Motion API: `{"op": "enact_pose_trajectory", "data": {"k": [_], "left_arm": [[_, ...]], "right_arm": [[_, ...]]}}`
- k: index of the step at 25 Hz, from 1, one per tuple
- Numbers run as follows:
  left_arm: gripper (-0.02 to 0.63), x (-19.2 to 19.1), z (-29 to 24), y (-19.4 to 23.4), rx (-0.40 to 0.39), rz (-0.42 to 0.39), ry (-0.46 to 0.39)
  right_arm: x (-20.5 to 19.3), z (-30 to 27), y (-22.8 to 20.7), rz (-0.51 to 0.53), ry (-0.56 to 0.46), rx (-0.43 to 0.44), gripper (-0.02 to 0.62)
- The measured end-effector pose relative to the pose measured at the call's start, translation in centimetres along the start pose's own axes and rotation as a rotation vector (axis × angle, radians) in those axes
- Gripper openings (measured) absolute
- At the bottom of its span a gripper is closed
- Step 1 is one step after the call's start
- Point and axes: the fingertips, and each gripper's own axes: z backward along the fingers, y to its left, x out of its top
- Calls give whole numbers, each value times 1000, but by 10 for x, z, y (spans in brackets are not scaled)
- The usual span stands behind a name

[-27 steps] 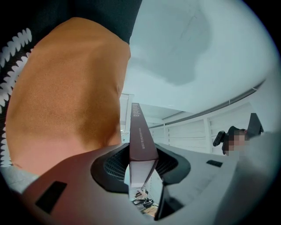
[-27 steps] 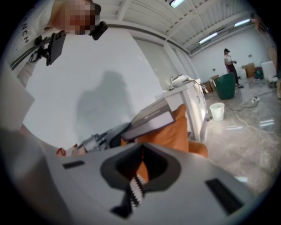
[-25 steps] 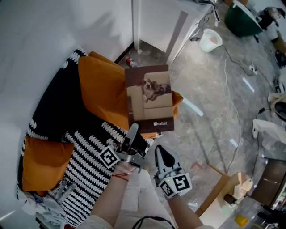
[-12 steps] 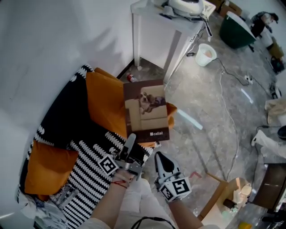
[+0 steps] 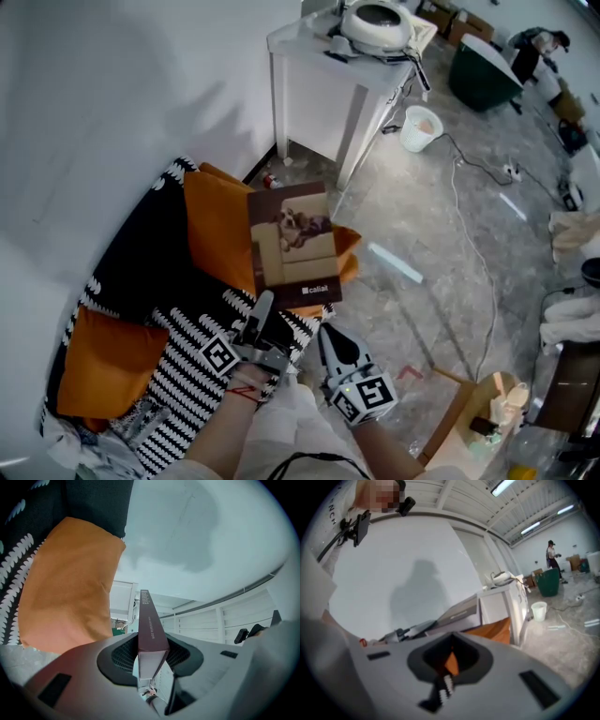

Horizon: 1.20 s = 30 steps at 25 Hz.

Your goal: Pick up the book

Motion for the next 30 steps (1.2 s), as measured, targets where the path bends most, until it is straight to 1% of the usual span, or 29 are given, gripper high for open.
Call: {"op": "enact_pose_trajectory", "data": {"k": [12,23,30], "left_arm": [[167,-1,0,-24,-10,3,0],[167,0,4,-43,-7,13,-18],[167,0,5,-57,-10,10,-12]], "right_arm": [[18,7,6,20,-21,-2,14],[33,13,13,41,-36,-5,14],[43,17,17,53,-49,-4,14]]}}
